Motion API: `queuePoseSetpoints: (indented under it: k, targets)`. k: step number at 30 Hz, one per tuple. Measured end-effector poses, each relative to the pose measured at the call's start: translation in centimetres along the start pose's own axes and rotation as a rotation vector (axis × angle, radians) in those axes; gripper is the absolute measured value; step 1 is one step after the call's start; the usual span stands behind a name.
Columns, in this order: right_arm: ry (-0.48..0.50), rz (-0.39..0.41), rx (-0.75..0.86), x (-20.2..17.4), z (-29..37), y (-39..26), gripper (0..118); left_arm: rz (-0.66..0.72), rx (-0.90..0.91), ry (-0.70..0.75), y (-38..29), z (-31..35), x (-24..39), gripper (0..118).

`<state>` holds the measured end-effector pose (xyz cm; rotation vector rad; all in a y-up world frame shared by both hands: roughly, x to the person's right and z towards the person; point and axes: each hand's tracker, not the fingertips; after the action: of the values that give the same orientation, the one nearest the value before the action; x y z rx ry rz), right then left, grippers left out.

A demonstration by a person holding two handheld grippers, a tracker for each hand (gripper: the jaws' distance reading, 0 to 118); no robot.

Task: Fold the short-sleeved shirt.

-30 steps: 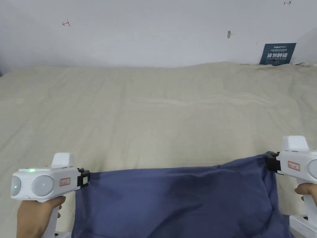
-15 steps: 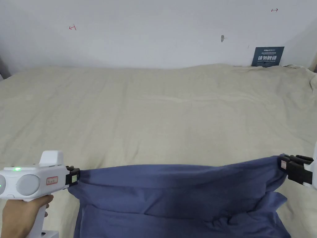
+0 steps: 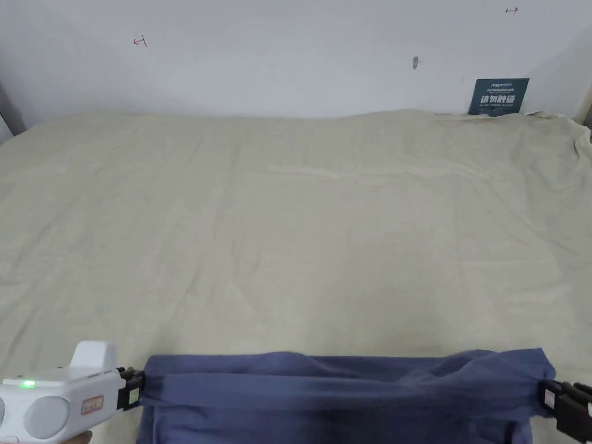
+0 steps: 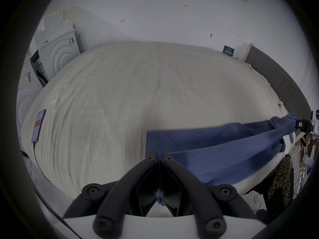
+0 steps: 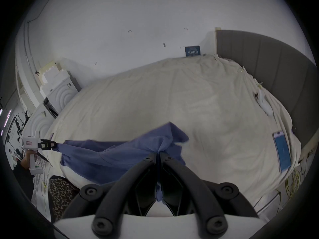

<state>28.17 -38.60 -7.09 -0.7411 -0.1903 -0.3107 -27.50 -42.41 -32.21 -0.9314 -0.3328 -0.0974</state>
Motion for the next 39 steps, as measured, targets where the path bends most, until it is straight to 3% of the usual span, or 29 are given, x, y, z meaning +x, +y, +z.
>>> queuePoseSetpoints:
  k: [10,18,20,21,22,24,25,32,35,39]
  targets:
    - [-0.148,0.038,-0.153,0.1,-4.3,-5.3,1,-0.038,-0.052,0.058,-4.1,-2.4,0.9,0]
    - [-0.184,0.032,-0.185,1.2,-5.8,-5.8,2,-0.047,-0.093,0.065,-4.8,-3.0,1.6,5]
    - [-0.173,0.018,-0.18,0.9,-5.1,-5.4,4,-0.021,-0.08,0.081,-4.6,-2.6,1.7,24]
    - [-0.17,0.01,-0.158,0.7,-4.6,-5.1,10,-0.002,-0.064,0.092,-4.4,-2.1,1.6,40]
    - [-0.172,0.012,-0.144,0.6,-4.1,-4.7,31,0.015,-0.05,0.091,-4.2,-1.8,1.5,63]
    - [-0.155,0.021,-0.094,-0.5,-2.8,-3.5,75,0.058,-0.015,0.063,-3.5,-0.7,1.1,88]
    - [-0.155,0.028,-0.042,-0.8,-2.1,-3.0,88,0.073,0.002,0.062,-3.0,-0.2,0.9,101]
    - [-0.133,0.093,0.22,-5.1,2.9,3.0,90,0.107,0.282,0.08,1.5,5.8,1.6,105]
    - [-0.126,0.119,0.306,-6.9,4.2,5.0,90,0.096,0.402,0.102,3.4,8.2,2.6,115]
    - [-0.111,0.127,0.412,-9.0,5.4,6.4,89,0.1,0.47,0.105,5.1,9.7,3.7,118]
